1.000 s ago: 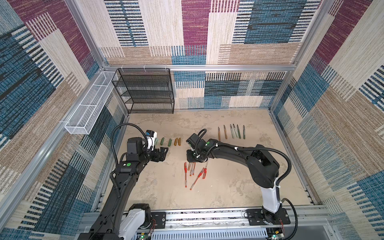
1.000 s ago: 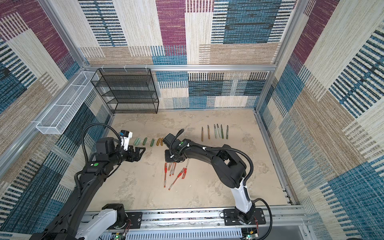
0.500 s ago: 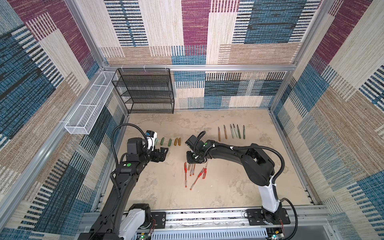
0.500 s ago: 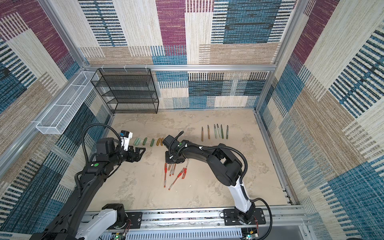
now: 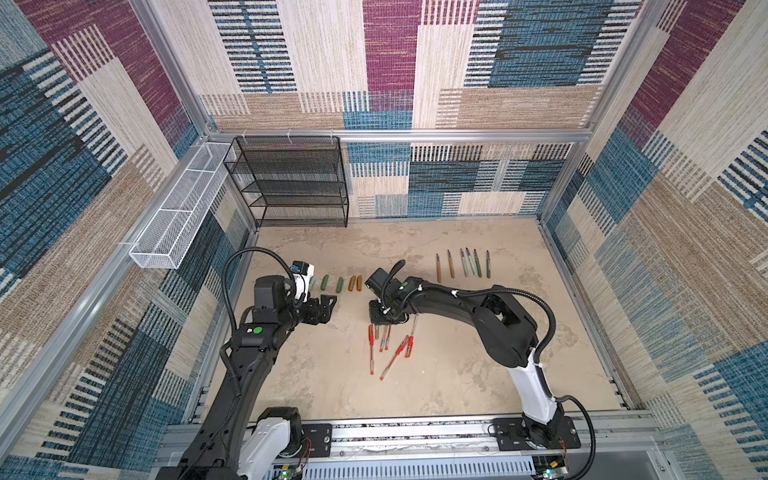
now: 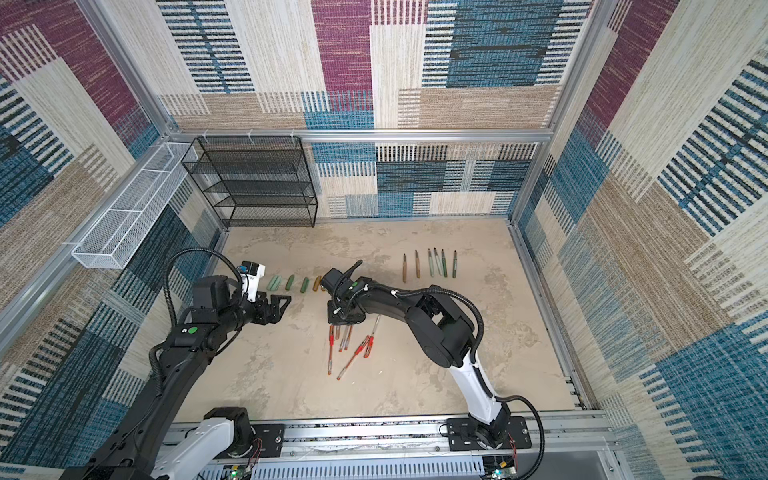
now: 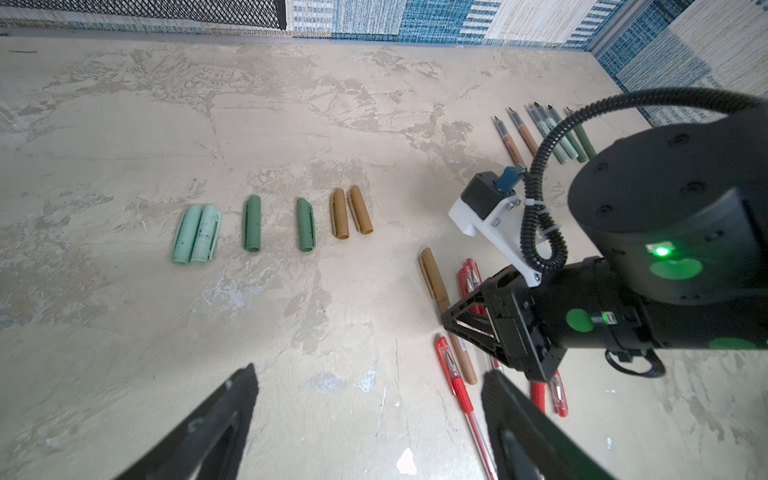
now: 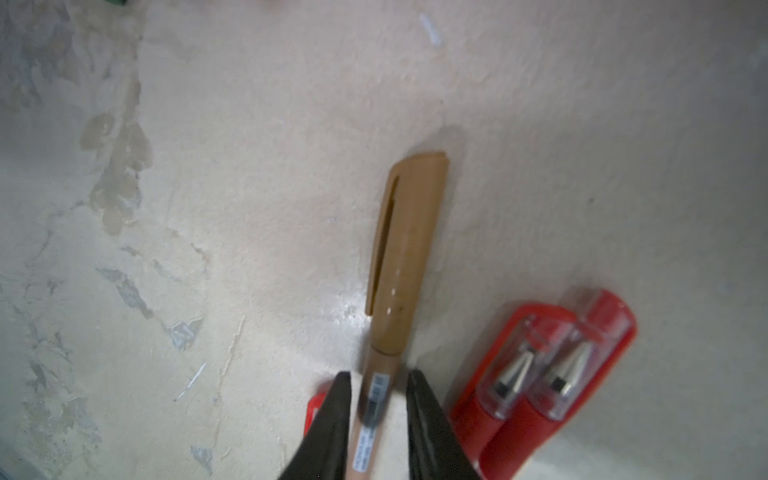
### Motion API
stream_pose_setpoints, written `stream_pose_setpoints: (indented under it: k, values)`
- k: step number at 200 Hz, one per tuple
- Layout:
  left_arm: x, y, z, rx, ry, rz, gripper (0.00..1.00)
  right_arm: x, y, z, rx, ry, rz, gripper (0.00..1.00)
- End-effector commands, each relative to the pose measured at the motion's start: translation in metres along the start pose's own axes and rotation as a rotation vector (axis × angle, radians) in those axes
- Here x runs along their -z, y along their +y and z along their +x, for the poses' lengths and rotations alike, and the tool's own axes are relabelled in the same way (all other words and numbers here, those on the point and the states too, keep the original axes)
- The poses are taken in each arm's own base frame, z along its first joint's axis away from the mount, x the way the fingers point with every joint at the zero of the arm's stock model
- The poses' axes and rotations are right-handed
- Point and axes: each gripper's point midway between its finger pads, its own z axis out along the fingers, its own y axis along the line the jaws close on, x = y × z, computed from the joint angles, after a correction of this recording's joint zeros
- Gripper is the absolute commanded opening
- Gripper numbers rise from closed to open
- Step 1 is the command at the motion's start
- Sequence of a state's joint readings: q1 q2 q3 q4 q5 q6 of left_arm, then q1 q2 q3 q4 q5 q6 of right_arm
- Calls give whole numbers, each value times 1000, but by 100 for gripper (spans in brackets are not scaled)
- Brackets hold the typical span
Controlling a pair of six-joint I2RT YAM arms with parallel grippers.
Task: Open the pen caps
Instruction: 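Grasp another tan-capped pen by its barrel with the right gripper and lift, then raise the pen cap-first toward the left gripper while left reaches for the cap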
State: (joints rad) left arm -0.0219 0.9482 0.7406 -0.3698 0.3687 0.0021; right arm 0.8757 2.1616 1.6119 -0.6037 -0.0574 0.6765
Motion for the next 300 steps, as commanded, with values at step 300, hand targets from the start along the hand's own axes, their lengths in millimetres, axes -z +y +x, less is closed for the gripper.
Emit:
stream_pose_setpoints:
  k: [300]
  values:
    - [5, -72, -27, 293, -51, 485, 73, 166, 131, -17, 350, -439, -688, 8]
